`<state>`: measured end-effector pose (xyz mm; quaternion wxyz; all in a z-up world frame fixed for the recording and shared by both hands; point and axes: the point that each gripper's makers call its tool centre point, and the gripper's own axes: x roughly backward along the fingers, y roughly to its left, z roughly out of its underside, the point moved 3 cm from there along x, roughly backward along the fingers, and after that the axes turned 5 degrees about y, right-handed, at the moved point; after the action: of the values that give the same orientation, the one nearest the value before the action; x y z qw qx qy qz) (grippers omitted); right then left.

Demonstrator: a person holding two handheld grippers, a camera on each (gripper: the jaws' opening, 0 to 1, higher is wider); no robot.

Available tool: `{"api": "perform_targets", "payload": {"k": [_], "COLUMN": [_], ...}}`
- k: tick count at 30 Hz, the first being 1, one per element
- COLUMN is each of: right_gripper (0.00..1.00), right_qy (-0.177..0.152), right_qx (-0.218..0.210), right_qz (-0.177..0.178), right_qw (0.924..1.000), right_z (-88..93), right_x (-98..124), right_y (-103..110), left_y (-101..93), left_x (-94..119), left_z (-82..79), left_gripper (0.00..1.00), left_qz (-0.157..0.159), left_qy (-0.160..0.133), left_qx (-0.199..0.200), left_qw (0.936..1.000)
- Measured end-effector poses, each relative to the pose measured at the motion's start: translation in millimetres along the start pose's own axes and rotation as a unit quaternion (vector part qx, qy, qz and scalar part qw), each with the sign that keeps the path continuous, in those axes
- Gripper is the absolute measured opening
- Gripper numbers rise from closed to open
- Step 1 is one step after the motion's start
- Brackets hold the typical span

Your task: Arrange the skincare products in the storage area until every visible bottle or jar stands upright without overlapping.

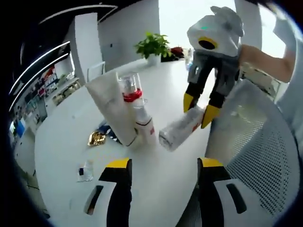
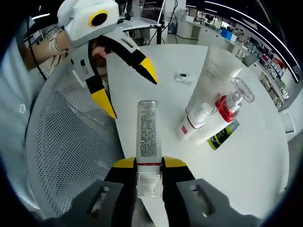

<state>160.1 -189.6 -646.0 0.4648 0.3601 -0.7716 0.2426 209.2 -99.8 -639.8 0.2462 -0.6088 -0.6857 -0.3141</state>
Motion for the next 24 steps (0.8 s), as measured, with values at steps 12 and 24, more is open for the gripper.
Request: {"api": "perform_targets", "payload": {"k": [12, 24], "right_gripper": [0.19, 0.19], "right_qy": [0.014, 0.046], "right_qx": [0.070, 0.136], "right_qz": [-0.037, -0.038], "right_qw": [0.9968, 0.9889], "right_z": [-31.3, -38.3], "right_x": [-29.4, -38.1], "right_y": [11.5, 5.1], "left_y": [-5.2, -13.4], "left_x": [-8.9, -20.8], "left_z": [7.5, 8.3], "left_gripper": [0.40, 0.32], "left_qz": [0.004, 0.003], "left_qy": [0.054, 0.066], "left_qx": [-0.066, -0.132], "left_qw": [0.9964, 0.9891]}}
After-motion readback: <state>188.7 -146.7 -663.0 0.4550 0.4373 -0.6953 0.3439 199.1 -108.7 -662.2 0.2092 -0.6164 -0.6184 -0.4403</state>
